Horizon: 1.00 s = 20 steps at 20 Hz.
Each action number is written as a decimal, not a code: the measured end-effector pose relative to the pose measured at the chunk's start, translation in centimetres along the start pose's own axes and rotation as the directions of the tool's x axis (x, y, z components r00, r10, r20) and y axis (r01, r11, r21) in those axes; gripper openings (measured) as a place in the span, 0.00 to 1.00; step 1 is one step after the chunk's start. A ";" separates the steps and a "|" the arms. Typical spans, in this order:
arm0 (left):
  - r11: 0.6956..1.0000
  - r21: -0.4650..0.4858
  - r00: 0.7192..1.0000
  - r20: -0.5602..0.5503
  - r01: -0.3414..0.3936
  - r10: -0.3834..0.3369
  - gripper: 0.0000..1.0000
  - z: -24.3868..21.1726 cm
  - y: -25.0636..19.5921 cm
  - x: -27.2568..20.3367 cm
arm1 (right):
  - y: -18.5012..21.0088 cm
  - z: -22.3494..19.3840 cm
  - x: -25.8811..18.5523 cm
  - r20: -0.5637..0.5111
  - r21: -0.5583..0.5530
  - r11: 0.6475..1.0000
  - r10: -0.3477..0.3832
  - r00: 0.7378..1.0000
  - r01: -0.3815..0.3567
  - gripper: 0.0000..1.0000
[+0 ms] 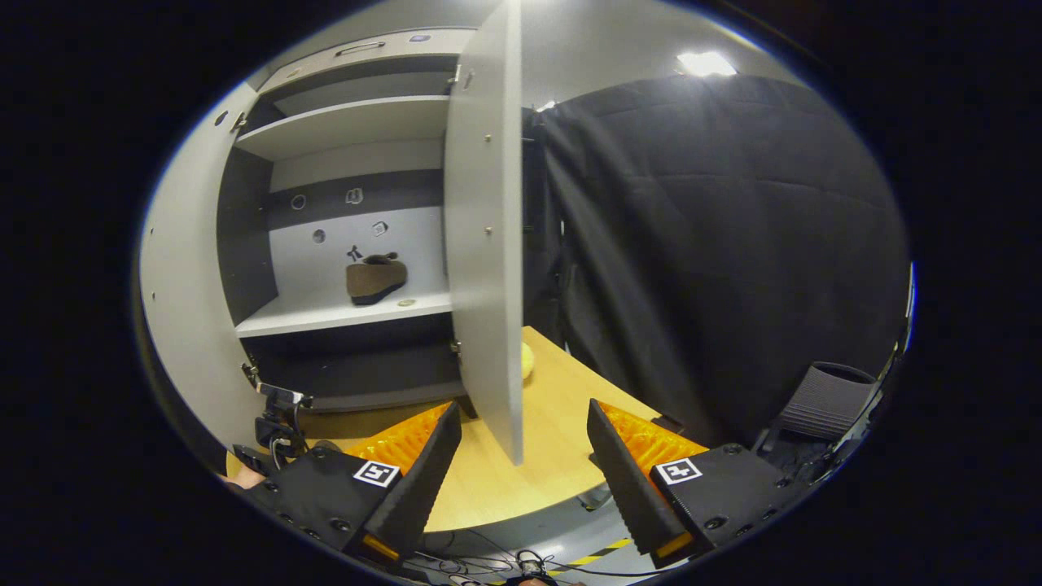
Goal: Grab one shoe with the right hand and put it into the shoe cabinet, grab the other shoe with the left hand and put it into the shoe cabinet; then close the right door with the right hand and the left door with the left hand.
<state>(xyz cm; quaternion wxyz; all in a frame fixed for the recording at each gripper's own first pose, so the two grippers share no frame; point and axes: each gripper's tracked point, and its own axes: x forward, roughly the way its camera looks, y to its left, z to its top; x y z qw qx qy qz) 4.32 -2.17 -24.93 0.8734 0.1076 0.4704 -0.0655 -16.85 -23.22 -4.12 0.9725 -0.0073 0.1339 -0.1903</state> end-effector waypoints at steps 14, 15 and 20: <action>0.994 -0.110 0.998 -0.065 -0.009 0.002 0.10 -0.3 1.1 0.9 | -9.4 -0.4 -0.9 -0.010 0.102 0.971 -0.219 0.976 0.219 0.98; 0.993 -0.117 0.998 -0.069 -0.002 -0.006 0.02 -0.4 1.0 1.3 | -10.0 -0.2 -0.9 -0.006 0.108 0.967 -0.233 0.972 0.232 0.98; 0.991 -0.137 0.998 -0.066 0.002 -0.011 0.02 0.7 0.2 0.8 | -13.4 0.2 -0.2 -0.012 0.149 0.946 -0.290 0.957 0.288 0.98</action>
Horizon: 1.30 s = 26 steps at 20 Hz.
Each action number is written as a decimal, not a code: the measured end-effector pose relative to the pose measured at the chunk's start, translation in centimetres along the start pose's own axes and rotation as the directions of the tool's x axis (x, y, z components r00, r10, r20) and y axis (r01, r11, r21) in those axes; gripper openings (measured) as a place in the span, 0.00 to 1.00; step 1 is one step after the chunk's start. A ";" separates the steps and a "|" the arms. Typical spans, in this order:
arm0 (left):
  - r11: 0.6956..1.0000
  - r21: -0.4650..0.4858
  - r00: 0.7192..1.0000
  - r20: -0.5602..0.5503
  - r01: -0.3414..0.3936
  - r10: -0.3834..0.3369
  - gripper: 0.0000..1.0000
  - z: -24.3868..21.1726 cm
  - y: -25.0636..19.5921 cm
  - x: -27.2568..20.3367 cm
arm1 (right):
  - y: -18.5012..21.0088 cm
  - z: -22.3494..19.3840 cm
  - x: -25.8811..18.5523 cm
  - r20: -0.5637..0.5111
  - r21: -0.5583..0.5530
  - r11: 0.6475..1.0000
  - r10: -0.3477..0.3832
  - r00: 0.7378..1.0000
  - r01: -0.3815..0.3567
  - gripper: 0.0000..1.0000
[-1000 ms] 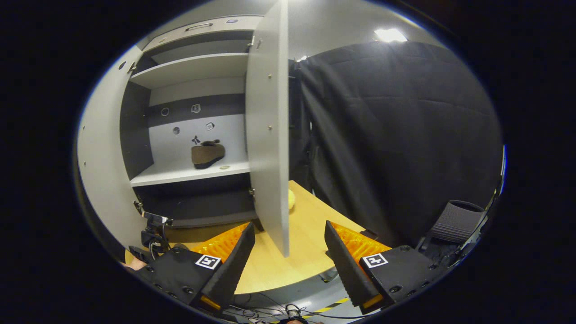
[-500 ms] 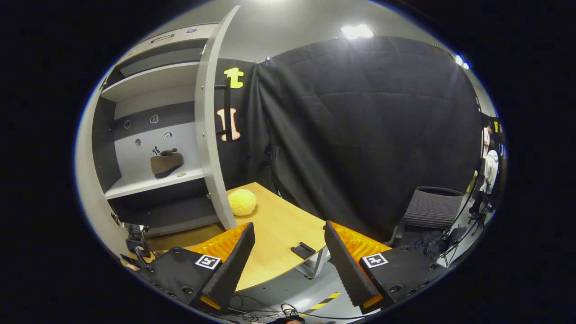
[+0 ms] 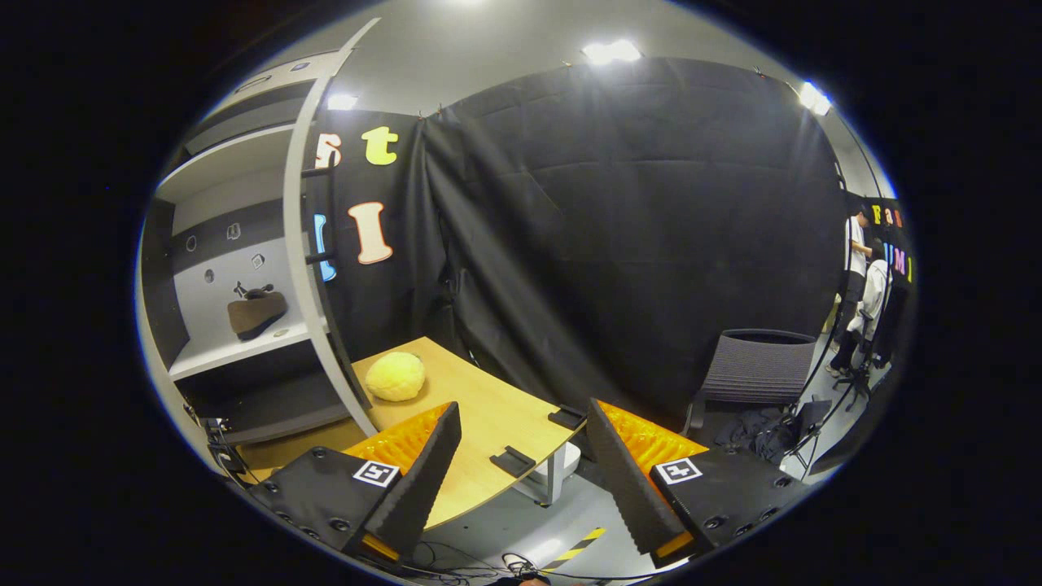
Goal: Grab one shoe with the right hand and put it into the shoe cabinet, grab the other shoe with the left hand and put it into the shoe cabinet; then close the right door with the right hand and the left door with the left hand.
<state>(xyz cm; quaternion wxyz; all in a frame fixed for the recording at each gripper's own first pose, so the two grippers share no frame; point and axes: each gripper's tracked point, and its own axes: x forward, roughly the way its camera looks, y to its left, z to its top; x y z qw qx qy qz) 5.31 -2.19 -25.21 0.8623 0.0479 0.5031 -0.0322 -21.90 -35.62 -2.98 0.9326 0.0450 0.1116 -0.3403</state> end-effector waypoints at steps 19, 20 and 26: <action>0.993 0.037 0.955 0.270 0.116 -0.121 0.02 14.0 3.7 -8.3 | -4.1 8.8 8.4 0.149 -0.004 1.000 -0.013 0.989 0.014 0.93; 0.992 0.038 0.950 0.288 0.118 -0.123 0.02 14.8 3.4 -8.7 | -3.9 8.9 8.9 0.148 -0.002 1.000 -0.001 0.989 0.002 0.93; 0.994 0.014 0.921 0.376 0.106 -0.103 0.02 18.8 2.7 -14.1 | -2.0 8.9 11.4 0.138 0.012 0.997 0.075 0.988 -0.078 0.93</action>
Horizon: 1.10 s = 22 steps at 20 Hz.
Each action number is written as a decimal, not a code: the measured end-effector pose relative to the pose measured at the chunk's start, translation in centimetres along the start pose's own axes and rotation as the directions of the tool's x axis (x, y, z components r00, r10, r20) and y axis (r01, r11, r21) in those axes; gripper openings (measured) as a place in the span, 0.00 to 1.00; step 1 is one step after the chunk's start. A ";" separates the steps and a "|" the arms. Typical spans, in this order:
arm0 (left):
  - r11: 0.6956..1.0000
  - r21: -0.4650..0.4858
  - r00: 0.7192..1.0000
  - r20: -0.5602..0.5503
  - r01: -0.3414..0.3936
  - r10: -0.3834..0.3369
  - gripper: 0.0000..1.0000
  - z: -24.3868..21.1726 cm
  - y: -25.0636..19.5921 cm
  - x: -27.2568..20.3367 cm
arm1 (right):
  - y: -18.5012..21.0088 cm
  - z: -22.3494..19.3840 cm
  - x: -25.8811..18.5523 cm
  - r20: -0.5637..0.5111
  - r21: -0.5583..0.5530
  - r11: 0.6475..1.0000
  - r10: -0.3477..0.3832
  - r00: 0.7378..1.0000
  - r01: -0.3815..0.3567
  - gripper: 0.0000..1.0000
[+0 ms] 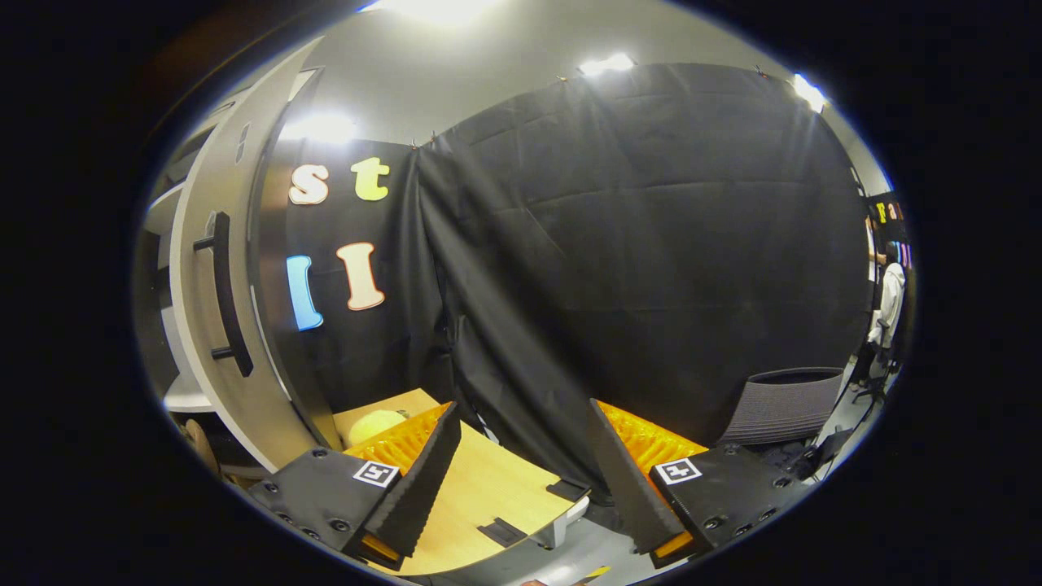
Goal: Grab one shoe with the right hand and put it into the shoe cabinet, grab the other shoe with the left hand and put it into the shoe cabinet; then close the right door with the right hand and the left door with the left hand.
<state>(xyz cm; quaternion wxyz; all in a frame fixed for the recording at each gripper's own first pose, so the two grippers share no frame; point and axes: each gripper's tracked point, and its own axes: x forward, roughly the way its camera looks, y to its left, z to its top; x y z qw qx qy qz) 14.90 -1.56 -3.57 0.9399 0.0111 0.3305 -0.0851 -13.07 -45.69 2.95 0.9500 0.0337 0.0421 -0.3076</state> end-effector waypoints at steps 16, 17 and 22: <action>0.977 -0.062 0.925 0.317 -0.202 0.211 0.01 19.8 4.1 2.9 | 2.5 2.0 8.8 0.062 0.008 0.990 0.142 0.988 -0.143 0.93; 0.975 -0.068 0.913 0.341 -0.211 0.221 0.01 21.0 4.2 3.3 | 2.9 2.1 9.3 0.066 0.004 0.988 0.156 0.986 -0.156 0.93; 0.966 -0.155 0.869 0.424 -0.208 0.256 0.01 26.3 5.7 6.9 | 4.8 1.4 10.2 0.057 0.003 0.979 0.204 0.977 -0.205 0.98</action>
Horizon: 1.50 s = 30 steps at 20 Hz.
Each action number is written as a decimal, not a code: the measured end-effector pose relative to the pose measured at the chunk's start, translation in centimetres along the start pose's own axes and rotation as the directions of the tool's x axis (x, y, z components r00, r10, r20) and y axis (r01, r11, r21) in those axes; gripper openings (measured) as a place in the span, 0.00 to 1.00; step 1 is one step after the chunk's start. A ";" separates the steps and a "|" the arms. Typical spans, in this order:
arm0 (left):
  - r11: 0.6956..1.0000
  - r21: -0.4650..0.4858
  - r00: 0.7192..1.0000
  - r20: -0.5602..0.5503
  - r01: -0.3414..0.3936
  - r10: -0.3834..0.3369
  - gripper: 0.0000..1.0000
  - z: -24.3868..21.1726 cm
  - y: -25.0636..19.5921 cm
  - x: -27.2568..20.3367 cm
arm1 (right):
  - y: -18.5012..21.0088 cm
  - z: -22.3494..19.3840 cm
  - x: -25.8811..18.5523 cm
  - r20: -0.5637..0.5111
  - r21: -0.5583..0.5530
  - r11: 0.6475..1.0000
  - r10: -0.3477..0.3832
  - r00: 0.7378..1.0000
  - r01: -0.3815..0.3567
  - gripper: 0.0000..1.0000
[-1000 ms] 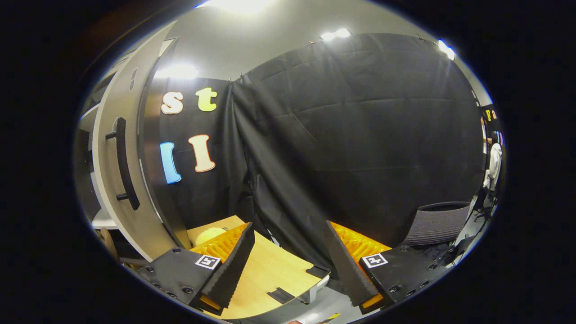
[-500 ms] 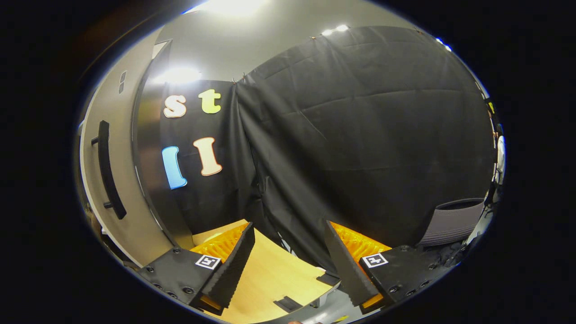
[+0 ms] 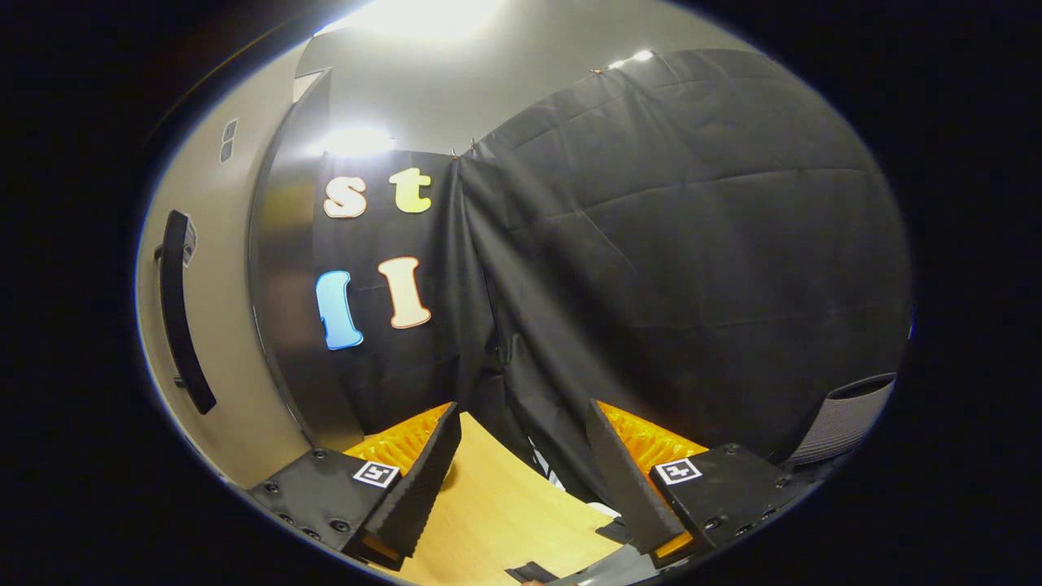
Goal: Grab one shoe with the right hand and put it into the shoe cabinet, grab the other shoe with the left hand and put it into the shoe cabinet; then close the right door with the right hand and the left door with the left hand.
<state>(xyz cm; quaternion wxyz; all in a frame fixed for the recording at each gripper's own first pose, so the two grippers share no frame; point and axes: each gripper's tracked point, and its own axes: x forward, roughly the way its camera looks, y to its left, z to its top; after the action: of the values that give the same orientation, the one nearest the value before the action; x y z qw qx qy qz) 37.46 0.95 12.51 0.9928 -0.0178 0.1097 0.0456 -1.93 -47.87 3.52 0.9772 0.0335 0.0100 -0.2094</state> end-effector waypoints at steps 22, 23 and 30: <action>0.984 0.170 0.997 -0.055 -0.046 0.056 0.61 -3.8 1.3 7.0 | 1.2 -1.9 1.3 -0.042 -0.009 1.000 -0.001 0.999 0.001 0.93; 0.981 0.189 0.997 -0.050 -0.048 0.058 0.80 -3.7 1.3 6.6 | 1.4 -1.8 1.3 -0.040 -0.008 1.000 0.004 0.999 -0.004 0.93; 0.990 0.143 0.998 0.067 0.001 -0.010 1.00 0.1 0.0 -1.5 | 3.3 -0.2 1.5 -0.024 0.004 0.998 0.062 0.998 -0.062 0.93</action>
<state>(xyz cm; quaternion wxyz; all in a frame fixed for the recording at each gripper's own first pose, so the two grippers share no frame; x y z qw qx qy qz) 36.05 0.87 12.89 0.9947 0.0548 0.0793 0.0354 0.77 -45.50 3.46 0.9829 0.0379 0.0204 -0.1788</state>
